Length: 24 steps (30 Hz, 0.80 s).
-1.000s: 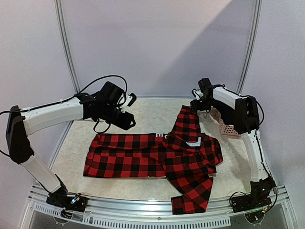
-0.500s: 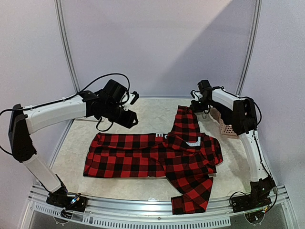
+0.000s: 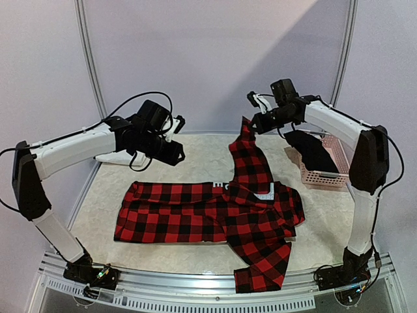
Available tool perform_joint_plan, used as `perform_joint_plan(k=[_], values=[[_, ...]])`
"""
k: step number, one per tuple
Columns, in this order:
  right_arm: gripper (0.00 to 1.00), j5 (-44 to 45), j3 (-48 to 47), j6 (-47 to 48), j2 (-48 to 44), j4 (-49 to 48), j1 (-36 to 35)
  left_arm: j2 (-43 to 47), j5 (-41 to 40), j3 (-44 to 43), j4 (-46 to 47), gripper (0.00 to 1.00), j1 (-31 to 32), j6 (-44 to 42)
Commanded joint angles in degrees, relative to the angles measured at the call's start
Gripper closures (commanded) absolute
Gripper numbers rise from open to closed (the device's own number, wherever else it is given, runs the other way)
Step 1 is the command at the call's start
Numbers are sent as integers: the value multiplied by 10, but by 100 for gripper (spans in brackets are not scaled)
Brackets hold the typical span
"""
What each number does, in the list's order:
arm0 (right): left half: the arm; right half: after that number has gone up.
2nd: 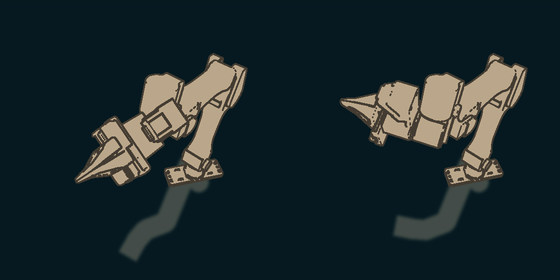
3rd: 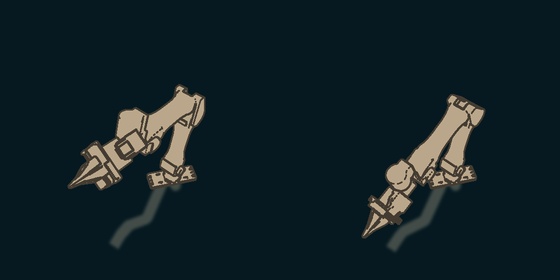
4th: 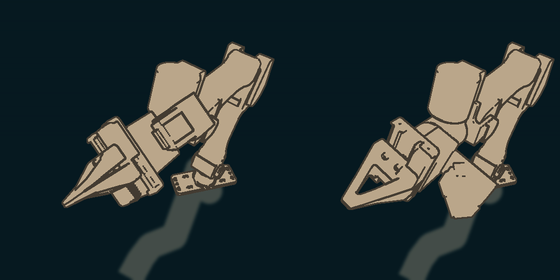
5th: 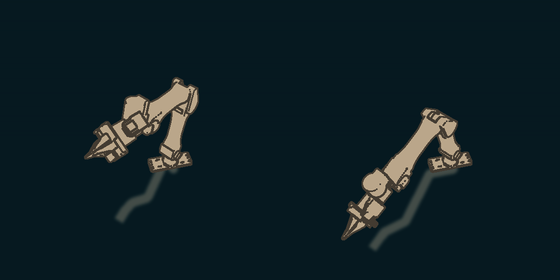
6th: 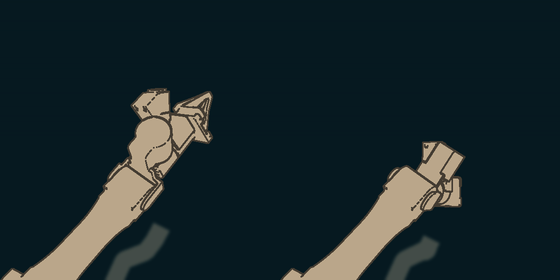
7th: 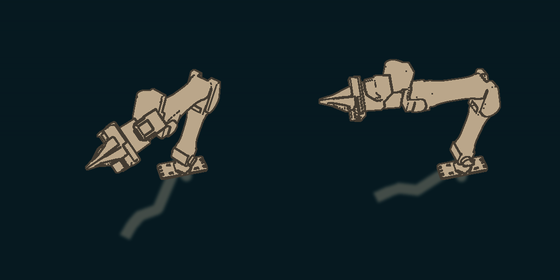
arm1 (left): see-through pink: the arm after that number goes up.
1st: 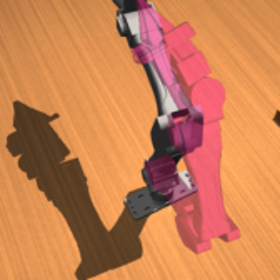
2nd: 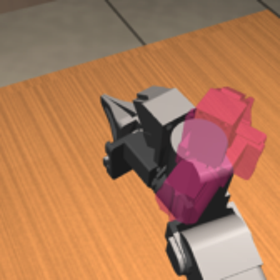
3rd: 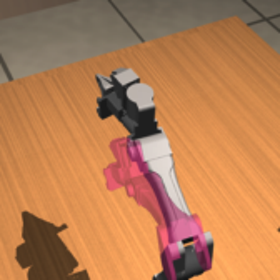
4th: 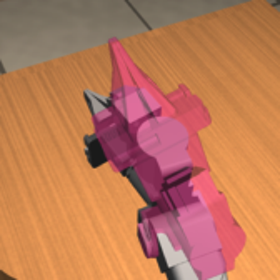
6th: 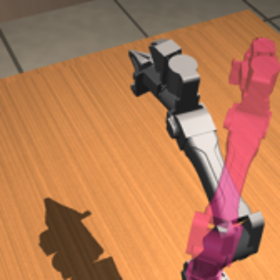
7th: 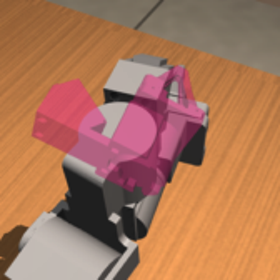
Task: Fold and stack the mixed laundry pile
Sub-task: Adjust the rectangle-folded shirt at the center of the board.
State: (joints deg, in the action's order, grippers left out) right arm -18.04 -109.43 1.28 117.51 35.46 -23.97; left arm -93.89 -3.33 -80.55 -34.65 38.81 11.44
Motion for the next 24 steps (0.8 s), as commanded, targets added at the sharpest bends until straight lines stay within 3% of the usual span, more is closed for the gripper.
perform_joint_plan(k=[1, 7, 12, 14, 19, 24], values=[[100, -39, 50, 31, -27, 12, -87, 71, -34, 37, 1, 54, -31, 22], [100, -82, 52, 49, -42, 28, -210, 176, -66, 111, 7, 53, -94, 43], [69, -168, 8, 64, -32, 75, -264, 231, -62, 158, 1, 51, -133, 45], [63, -182, 9, 76, -46, 85, -266, 234, -35, 168, -2, 51, -136, 47], [59, -110, 64, 133, -101, 104, -252, 210, 74, 193, -14, 51, -128, 123], [53, -81, 172, 149, -167, 83, -186, 222, 111, 281, 50, 49, -48, 246]])
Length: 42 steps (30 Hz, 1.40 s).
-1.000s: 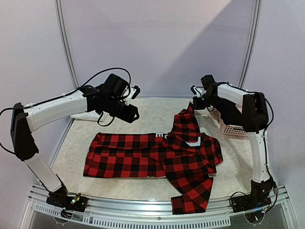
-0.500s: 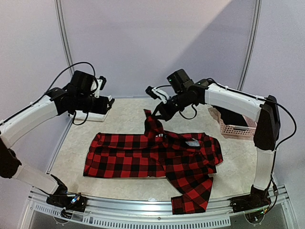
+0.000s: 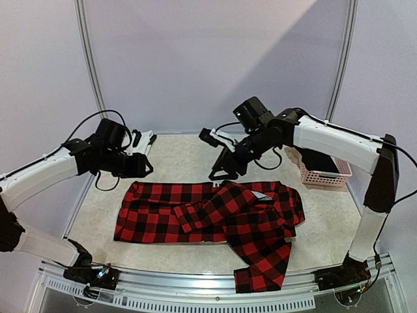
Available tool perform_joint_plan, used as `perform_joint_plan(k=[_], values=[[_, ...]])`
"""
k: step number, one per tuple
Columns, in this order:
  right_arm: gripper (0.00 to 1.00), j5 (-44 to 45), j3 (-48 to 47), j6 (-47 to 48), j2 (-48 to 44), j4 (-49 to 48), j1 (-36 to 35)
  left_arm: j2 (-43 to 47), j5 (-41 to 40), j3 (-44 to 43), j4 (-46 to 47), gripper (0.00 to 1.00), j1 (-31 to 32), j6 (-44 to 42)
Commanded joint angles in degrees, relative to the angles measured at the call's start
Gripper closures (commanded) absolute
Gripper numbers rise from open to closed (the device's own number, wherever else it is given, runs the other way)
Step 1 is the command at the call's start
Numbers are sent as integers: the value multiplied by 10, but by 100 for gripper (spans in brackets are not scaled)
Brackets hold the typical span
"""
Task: Fold and stack the mixed laundry pile
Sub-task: Adjust the rectangle-folded shirt at the center of the board.
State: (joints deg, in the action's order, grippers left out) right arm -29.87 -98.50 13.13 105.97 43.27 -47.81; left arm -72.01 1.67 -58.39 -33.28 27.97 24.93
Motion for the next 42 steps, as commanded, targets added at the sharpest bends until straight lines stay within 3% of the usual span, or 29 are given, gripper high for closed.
perform_joint_plan(k=[1, 10, 20, 26, 29, 34, 42], values=[[53, 40, 81, 33, -59, 2, 69, 1, 62, 76, 46, 49, 77, 135], [50, 65, 223, 39, -87, -70, 189, -60, 75, 195, 208, 46, 187, 304], [49, 69, 258, 42, -79, -93, 209, -157, 96, 208, 322, 49, 209, 389], [49, 65, 266, 43, -76, -95, 210, -201, 98, 191, 364, 60, 209, 409], [49, 74, 271, 50, -73, -93, 213, -201, 100, 189, 373, 73, 209, 416], [49, 114, 274, 50, -57, -86, 225, -158, 91, 151, 294, 98, 202, 370], [48, 161, 263, 69, 4, -63, 229, -55, 38, 22, 46, 100, 133, 204]])
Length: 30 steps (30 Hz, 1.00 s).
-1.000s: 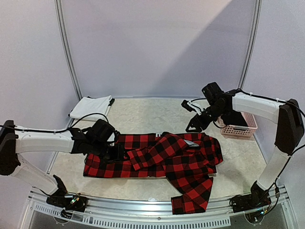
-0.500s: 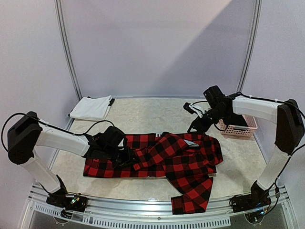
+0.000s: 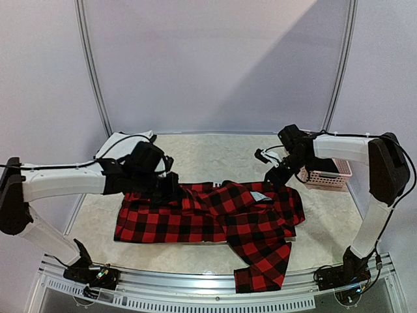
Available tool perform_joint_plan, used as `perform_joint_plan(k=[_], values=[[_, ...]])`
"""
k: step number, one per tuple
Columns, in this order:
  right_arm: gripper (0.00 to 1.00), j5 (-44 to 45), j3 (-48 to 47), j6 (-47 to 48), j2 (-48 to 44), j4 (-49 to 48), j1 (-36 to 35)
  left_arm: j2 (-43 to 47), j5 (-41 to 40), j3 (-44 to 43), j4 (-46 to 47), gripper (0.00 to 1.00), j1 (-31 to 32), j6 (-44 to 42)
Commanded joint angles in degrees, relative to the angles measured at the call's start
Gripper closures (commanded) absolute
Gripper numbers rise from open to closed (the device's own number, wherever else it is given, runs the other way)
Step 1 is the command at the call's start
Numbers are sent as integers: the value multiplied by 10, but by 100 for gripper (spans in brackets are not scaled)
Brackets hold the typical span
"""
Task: Fold and stack the mixed laundry pile
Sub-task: Adjust the rectangle-folded shirt at the center of the board.
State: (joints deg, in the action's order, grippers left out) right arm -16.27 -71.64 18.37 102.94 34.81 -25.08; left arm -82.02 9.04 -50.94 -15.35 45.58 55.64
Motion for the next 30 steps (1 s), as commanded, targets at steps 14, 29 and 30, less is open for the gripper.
perform_joint_plan(k=[14, 29, 30], values=[[46, 27, -11, 25, 77, 30, 2, 53, -28, -141, -212, 100, -147, -242], [45, 46, -17, 27, 84, 30, 2, 46, -19, -225, -277, 100, -199, -314], [45, 47, -17, 27, 83, 30, 2, 43, -9, -220, -269, 100, -199, -307]])
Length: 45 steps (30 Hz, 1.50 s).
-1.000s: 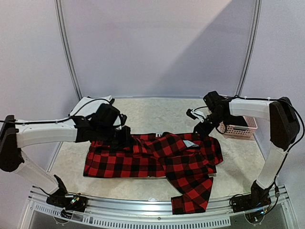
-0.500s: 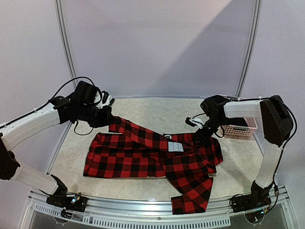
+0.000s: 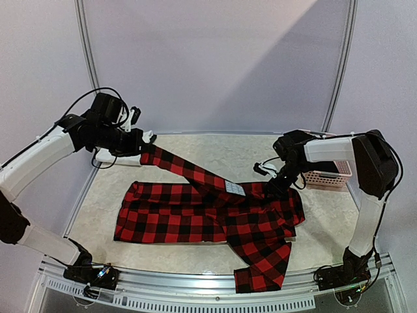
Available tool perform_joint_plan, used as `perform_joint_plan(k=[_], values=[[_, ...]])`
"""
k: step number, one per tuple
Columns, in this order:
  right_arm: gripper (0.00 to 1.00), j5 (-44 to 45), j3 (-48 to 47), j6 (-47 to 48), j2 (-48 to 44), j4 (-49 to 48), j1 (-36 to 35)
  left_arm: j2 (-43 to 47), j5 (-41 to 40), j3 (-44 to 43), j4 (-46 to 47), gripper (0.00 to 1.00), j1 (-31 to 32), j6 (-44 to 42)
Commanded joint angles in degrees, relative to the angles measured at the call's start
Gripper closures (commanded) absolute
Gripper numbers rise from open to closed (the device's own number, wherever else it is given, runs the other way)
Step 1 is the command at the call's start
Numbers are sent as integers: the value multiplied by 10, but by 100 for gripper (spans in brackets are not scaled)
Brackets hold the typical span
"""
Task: Fold and stack the mixed laundry pile
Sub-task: Adjust the rectangle-folded shirt at the center of the board.
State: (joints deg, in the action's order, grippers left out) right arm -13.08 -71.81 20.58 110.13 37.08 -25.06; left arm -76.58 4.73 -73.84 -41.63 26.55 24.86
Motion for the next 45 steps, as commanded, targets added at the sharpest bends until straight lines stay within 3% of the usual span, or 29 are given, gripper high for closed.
perform_joint_plan(k=[1, 11, 15, 19, 25, 33, 36, 39, 43, 45], values=[[45, 16, -14, 5, 11, 7, 2, -13, 41, 14, 0, 100, -9, 8], [41, -11, -9, 32, -15, 32, 3, 0, 161, 15, 45, 100, 0, 111], [32, -90, 46, 104, -103, 17, 2, 17, 169, 18, 62, 99, 17, 146], [28, -97, 65, 154, -160, 0, 1, 22, 165, 25, 86, 99, 18, 161], [34, -79, 28, 182, -115, 17, -26, -1, 183, 6, 109, 99, 31, 180], [35, -36, 24, 206, -77, 14, -78, -5, 164, -29, 104, 99, 34, 170], [44, -17, 16, 190, -57, 4, -81, -18, 168, -40, 101, 99, 34, 165], [66, -3, 6, 179, -40, 0, -82, -29, 166, -45, 107, 99, 34, 164], [88, 10, 6, 162, -35, -4, -81, -37, 159, -54, 105, 99, 33, 158], [93, -4, 11, 159, -50, 4, -80, -39, 151, -61, 92, 99, 32, 152]])
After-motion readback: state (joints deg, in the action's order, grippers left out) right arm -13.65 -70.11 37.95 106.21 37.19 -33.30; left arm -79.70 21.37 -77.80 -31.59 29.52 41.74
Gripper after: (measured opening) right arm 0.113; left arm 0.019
